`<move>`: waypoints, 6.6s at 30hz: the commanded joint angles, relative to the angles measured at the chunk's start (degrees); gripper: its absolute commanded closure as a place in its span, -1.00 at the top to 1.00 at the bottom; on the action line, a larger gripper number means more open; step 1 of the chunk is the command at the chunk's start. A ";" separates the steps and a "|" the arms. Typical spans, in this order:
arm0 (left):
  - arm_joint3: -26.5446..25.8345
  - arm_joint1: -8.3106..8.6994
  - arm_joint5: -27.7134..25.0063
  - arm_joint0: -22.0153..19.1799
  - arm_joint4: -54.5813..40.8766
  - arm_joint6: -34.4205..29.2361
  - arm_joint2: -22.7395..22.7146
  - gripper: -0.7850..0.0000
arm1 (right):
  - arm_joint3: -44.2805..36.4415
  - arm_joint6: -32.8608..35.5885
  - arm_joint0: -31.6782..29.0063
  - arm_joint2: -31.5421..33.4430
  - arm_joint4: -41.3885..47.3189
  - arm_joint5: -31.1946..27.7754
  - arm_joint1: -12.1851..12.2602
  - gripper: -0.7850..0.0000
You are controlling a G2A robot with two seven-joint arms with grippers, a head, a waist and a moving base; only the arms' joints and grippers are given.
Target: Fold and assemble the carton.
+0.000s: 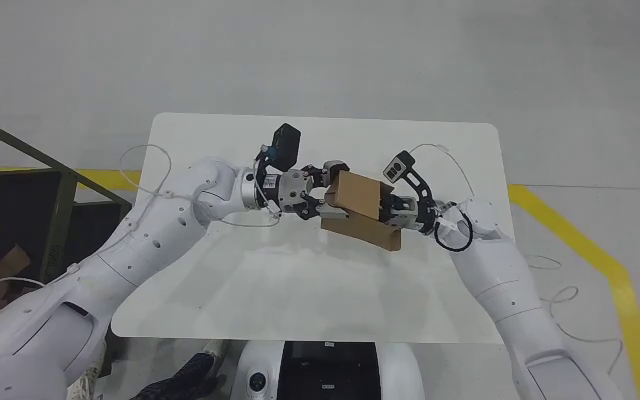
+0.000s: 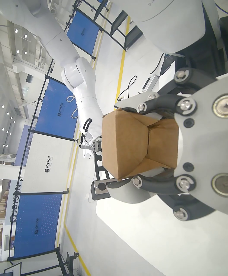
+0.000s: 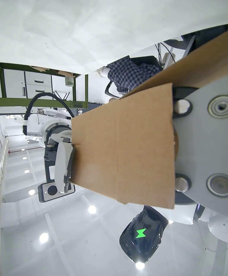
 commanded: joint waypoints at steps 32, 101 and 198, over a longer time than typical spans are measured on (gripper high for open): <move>-0.32 -0.43 0.00 1.44 0.50 2.93 -1.26 0.11 | -8.45 -8.07 -5.23 4.56 -5.16 -15.33 1.50 -1.00; 1.00 -2.04 0.00 0.13 -2.40 1.24 0.49 0.23 | -8.50 -10.17 -1.38 -2.31 -5.33 -15.98 0.25 -1.00; 5.23 2.06 0.00 4.39 0.34 4.14 -4.15 -0.05 | -27.10 -14.11 -14.86 16.34 -19.36 -11.15 7.24 -1.00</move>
